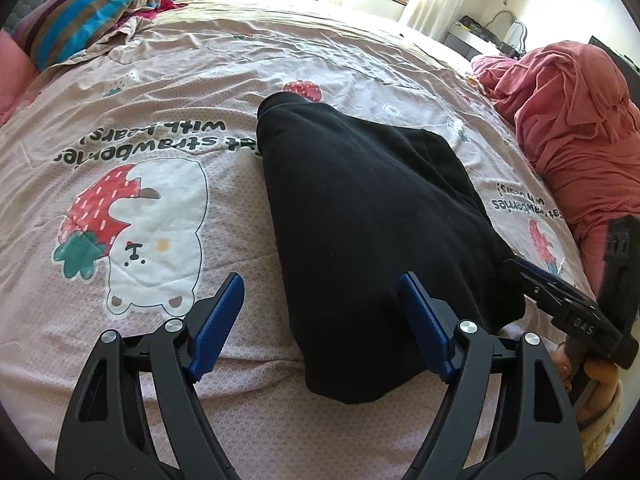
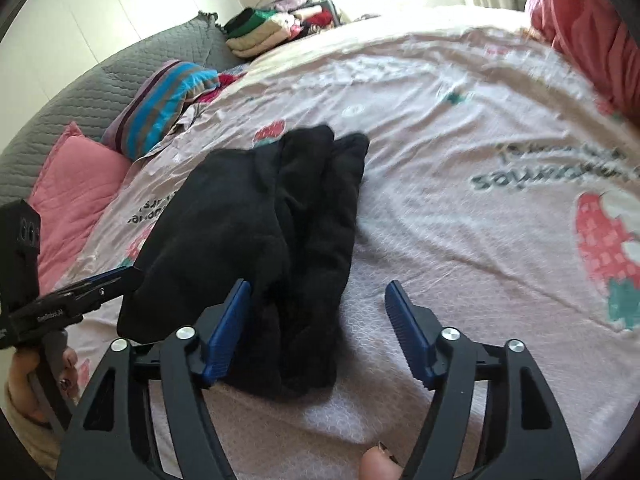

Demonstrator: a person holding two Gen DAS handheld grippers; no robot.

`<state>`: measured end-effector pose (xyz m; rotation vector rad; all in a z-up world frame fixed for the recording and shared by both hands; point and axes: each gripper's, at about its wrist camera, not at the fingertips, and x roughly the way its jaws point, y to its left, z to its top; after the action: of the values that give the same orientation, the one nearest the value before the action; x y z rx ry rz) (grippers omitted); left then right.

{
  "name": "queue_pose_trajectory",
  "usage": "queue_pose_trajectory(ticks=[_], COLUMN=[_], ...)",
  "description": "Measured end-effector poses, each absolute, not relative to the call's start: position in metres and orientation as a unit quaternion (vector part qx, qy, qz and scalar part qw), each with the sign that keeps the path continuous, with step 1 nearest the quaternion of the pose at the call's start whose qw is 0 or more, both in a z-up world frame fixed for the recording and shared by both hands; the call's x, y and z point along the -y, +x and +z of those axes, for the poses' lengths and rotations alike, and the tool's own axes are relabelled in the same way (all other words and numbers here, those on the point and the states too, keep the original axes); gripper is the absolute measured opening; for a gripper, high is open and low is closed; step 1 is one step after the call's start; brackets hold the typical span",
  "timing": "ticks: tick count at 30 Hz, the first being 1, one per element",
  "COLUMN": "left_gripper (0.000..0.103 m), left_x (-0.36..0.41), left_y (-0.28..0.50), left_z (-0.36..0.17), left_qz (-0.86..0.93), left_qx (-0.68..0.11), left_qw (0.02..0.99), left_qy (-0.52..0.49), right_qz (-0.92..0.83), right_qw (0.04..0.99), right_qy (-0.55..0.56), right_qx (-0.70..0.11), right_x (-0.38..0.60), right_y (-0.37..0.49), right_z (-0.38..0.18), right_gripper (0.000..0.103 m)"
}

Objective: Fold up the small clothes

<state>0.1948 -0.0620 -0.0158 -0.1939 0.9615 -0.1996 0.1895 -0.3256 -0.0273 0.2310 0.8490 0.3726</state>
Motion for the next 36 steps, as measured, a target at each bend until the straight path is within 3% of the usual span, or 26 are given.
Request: queue_pose_trajectory(ticks=[3, 6, 15, 36], left_gripper=[0.072, 0.072, 0.093, 0.094], left_x=[0.060, 0.058, 0.054, 0.037], left_y=[0.192, 0.188, 0.174, 0.110], left_z=[-0.013, -0.008, 0.009, 0.046], left_qz=[-0.096, -0.094, -0.097, -0.073], left_qx=[-0.457, -0.450, -0.430, -0.365], left_qw=[0.879, 0.883, 0.892, 0.925], left_qy=[-0.096, -0.098, -0.095, -0.074], right_qz=[0.165, 0.155, 0.143, 0.155], right_qw=[0.901, 0.906, 0.921, 0.959], right_qy=[0.101, 0.093, 0.079, 0.022], right_qx=[-0.388, -0.381, -0.354, -0.237], right_x=[0.330, 0.332, 0.329, 0.293], right_y=[0.178, 0.171, 0.148, 0.086], right_z=[-0.017, -0.010, 0.006, 0.061], right_gripper=[0.089, 0.095, 0.098, 0.098])
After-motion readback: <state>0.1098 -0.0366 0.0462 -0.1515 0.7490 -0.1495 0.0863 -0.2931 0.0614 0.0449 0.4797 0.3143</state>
